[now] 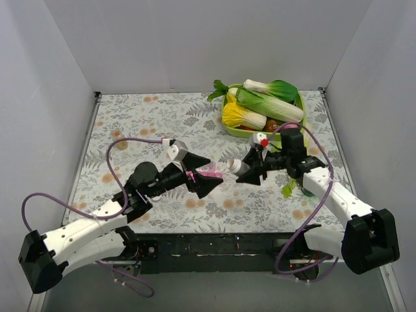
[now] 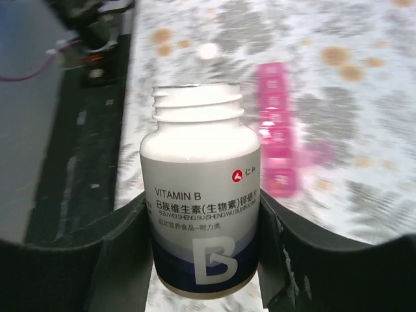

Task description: Sort the pills into containers

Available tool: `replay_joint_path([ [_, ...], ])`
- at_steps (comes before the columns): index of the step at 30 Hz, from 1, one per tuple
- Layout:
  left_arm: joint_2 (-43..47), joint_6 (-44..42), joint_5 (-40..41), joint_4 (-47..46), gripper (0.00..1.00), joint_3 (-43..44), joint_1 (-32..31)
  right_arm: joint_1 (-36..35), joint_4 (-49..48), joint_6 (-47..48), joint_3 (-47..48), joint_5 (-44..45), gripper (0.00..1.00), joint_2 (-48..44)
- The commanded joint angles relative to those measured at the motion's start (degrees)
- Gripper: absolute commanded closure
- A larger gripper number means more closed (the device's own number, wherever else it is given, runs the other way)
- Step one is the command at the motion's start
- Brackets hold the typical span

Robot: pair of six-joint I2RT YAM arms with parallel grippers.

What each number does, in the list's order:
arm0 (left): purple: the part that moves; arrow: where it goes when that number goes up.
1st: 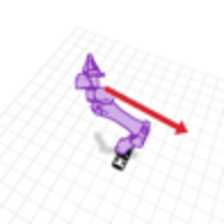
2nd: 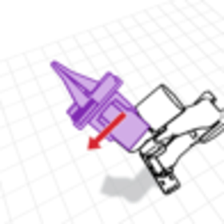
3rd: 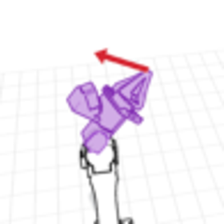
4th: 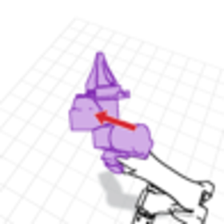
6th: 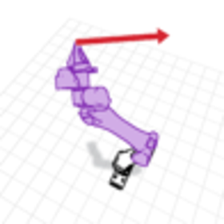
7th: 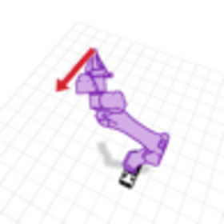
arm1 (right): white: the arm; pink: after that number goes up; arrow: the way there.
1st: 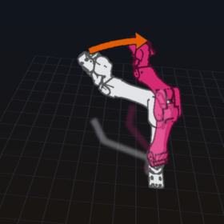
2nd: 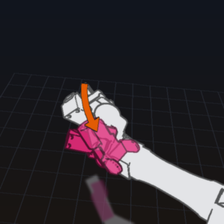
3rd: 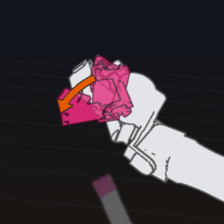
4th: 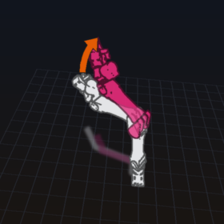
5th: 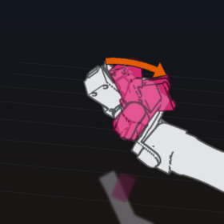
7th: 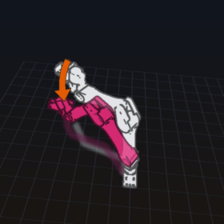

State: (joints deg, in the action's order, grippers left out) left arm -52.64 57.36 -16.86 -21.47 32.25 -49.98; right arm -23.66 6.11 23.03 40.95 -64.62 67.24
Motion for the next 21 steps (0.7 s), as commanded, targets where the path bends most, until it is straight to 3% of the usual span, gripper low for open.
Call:
replay_joint_path([
  [1,10.5,-4.7,9.5,13.2,0.02,7.0,0.4,11.9,-1.3,1.0,8.5,3.2,0.93,-3.0],
  [4,17.0,-7.4,16.1,21.1,0.02,7.8,0.5,16.4,-9.5,-10.3,12.7,8.5,0.94,-1.2],
  [6,20.3,-8.5,20.9,24.0,0.02,6.9,0.6,15.5,-13.6,-21.7,14.8,5.1,0.94,-0.7],
  [7,23.0,-8.5,21.9,25.7,0.02,5.7,0.6,10.4,-19.1,-26.3,14.7,2.6,0.94,-1.1],
  [10,27.7,-6.7,23.4,27.6,0.02,3.4,0.6,-2.0,-19.6,-30.7,17.0,-5.4,0.94,-2.6],
  [11,28.6,-5.3,23.6,27.7,0.02,2.8,0.6,-2.2,-20.2,-31.9,18.4,-6.6,0.94,-2.5],
  [14,31.4,-3.3,24.2,28.0,0.02,1.3,0.5,7.5,-20.9,-32.8,27.5,-4.3,0.94,-0.9],
  [16,32.5,-2.3,24.9,27.8,0.02,0.9,0.5,15.3,-21.5,-36.3,32.4,3.9,0.94,1.9],
  [18,32.7,-2.1,25.1,27.5,0.02,0.6,0.6,16.4,-33.9,-44.7,31.6,3.3,0.95,2.5],
  [19,32.6,-2.2,25.0,27.6,0.02,0.8,0.6,10.8,-45.5,-59.0,26.7,1.4,0.95,1.8],
  [20,32.3,-2.4,24.5,27.9,0.02,1.1,0.6,7.0,-56.3,-65.9,24.5,-0.7,0.95,0.9],
  [21,31.6,-2.7,24.3,28.2,0.02,1.6,0.6,3.6,-85.4,-75.0,22.4,-3.9,0.93,0.3],
])
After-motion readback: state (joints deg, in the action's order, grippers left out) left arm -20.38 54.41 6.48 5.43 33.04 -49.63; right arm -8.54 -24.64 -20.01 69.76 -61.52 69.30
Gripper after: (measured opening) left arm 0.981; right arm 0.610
